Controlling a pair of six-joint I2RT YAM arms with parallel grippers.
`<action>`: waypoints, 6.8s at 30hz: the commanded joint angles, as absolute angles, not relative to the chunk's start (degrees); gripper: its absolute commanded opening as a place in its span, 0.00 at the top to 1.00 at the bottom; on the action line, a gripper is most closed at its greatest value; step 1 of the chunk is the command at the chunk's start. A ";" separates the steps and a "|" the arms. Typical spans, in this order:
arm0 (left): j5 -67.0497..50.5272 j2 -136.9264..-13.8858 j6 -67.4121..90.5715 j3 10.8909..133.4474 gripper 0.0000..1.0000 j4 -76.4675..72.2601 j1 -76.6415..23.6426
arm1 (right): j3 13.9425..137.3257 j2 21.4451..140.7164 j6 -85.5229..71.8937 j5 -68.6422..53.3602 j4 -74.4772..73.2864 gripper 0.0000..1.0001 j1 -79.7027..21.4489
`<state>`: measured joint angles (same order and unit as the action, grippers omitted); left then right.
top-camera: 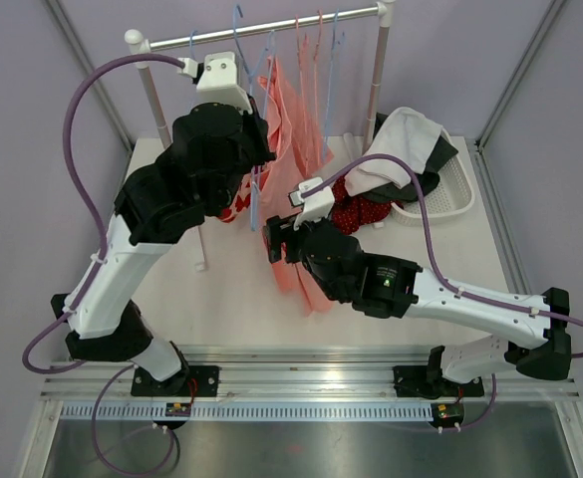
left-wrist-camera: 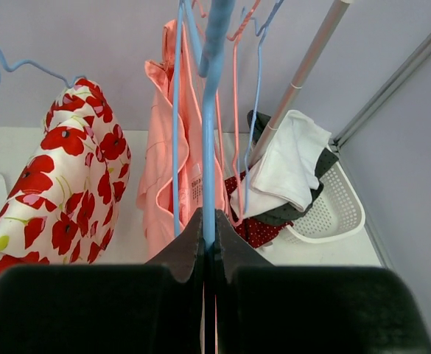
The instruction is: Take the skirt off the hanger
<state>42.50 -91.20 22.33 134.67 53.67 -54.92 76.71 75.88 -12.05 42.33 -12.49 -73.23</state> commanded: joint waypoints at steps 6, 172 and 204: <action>46.58 -85.52 24.08 131.57 1.00 45.00 -55.72 | 78.75 74.44 -11.25 48.08 -8.26 1.00 -75.14; -15.64 -71.37 28.03 108.03 1.00 40.26 -66.01 | 75.23 58.71 -31.64 -12.48 -20.39 1.00 -16.00; 35.14 -78.57 22.67 121.98 1.00 75.40 -61.09 | 77.34 52.12 -25.66 -8.17 -29.35 1.00 -16.08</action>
<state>18.72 -77.71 24.91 119.15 70.11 -63.42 75.48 52.95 -28.56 -10.41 -25.04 -16.19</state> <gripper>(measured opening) 0.026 0.009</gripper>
